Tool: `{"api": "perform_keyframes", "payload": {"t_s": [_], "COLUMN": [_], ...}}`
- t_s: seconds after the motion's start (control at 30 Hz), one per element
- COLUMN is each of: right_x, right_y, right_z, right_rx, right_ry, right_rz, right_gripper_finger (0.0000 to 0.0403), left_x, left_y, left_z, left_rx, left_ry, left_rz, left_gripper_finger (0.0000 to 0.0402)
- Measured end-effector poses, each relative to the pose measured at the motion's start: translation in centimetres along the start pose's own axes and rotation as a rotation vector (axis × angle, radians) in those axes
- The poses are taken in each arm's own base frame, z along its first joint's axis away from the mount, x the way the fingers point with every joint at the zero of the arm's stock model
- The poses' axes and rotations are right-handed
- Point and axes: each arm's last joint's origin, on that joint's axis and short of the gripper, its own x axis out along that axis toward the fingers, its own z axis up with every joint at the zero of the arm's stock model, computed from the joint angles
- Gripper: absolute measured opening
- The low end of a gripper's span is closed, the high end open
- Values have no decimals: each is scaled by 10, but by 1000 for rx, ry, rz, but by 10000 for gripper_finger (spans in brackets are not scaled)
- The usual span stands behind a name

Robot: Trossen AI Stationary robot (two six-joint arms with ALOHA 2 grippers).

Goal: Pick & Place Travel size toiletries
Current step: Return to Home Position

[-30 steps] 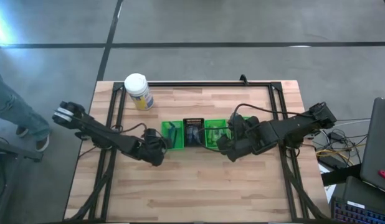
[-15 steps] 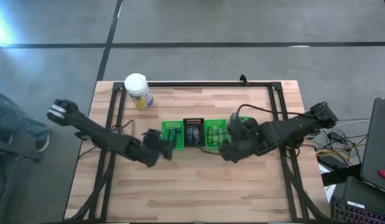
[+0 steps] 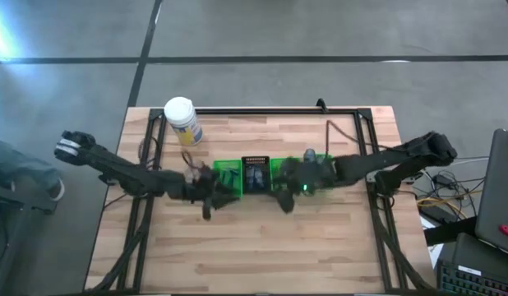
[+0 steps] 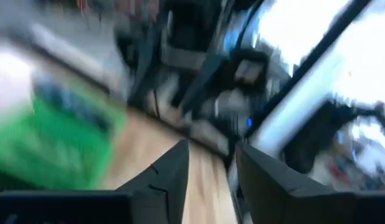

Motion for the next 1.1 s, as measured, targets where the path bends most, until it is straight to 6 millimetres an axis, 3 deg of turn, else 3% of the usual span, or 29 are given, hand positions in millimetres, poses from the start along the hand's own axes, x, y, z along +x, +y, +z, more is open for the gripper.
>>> {"api": "perform_keyframes", "payload": {"t_s": [0.17,0.3,0.4,0.53,0.67,0.8,0.97,1.1], "right_x": [-17,-27,-38,-53,-65,-78,-93,-102], "right_y": [-46,-95,-128,-154,-167,-174,-156,-131], "right_z": [33,63,79,97,111,127,147,158], "right_rx": [-2,43,71,9,-97,-211,-340,-441], "right_ry": [-157,-224,-279,-338,-391,-411,-442,-546], "right_rz": [-144,-272,-380,-518,-743,-1003,-1041,-989], "right_gripper_finger": [222,213,207,201,196,194,203,209], "left_x": [-18,-38,-64,-111,-152,-171,-165,-151], "left_y": [41,95,126,152,160,164,147,116], "left_z": [39,77,117,168,204,222,236,243], "left_rx": [81,117,216,351,454,468,601,823], "left_ry": [-245,-184,-222,-332,-364,-376,-396,-366], "left_rz": [54,102,201,503,763,893,986,1208], "left_gripper_finger": [109,92,85,83,88,93,93,88]}}
